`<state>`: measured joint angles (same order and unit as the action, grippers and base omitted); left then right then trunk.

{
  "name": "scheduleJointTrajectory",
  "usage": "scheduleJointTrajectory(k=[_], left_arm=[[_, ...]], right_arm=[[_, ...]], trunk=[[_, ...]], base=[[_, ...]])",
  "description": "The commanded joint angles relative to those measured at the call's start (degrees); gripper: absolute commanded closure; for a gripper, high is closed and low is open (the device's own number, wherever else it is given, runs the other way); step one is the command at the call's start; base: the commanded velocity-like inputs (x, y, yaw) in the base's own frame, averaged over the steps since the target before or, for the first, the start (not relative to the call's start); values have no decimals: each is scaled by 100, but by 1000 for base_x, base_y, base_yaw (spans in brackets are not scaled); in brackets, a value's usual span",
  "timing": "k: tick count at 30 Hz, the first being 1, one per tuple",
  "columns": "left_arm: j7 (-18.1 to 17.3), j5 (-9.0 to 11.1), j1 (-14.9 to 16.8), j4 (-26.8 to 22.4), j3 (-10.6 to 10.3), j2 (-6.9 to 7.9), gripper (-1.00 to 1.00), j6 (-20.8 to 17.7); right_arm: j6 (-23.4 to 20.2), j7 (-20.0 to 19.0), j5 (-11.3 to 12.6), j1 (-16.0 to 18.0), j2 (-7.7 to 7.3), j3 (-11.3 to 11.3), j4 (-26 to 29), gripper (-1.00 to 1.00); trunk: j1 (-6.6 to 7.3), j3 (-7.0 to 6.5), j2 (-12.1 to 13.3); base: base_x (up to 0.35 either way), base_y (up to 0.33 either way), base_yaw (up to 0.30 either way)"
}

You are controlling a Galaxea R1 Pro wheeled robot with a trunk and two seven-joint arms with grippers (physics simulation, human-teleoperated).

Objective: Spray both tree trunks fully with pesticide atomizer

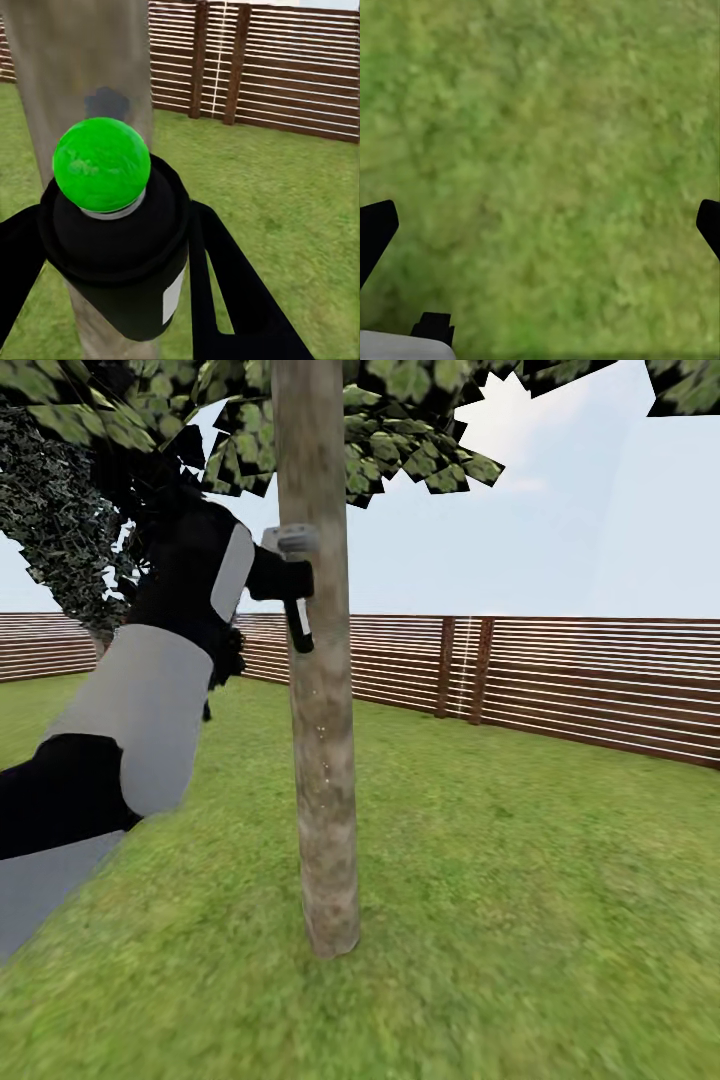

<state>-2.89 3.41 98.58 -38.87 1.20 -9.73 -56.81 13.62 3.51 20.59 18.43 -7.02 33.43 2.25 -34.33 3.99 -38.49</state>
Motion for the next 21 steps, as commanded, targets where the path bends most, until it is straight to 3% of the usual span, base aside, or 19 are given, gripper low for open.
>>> scheduleJointTrajectory(k=[1,5,8,15,21], left_arm=[[5,19,155,72,12,-2,100,-23],[7,19,1027,612,20,36,100,-23],[7,19,1260,727,27,108,100,-23],[7,19,1379,769,90,165,100,-23],[7,27,1383,1200,106,225,100,-5]], right_arm=[[9,18,41,3,-1,49,4,-100],[9,18,41,3,-1,49,4,-100],[9,18,41,3,-1,49,4,-100],[9,18,41,3,-1,49,4,-100],[9,18,41,3,-8,49,2,-100]], trunk=[[-2,12,-7],[-2,12,-7],[-2,12,-7],[-2,12,-7],[-2,12,-7]], base=[[0,0,0],[0,0,0],[0,0,0],[0,0,0],[56,0,0]])
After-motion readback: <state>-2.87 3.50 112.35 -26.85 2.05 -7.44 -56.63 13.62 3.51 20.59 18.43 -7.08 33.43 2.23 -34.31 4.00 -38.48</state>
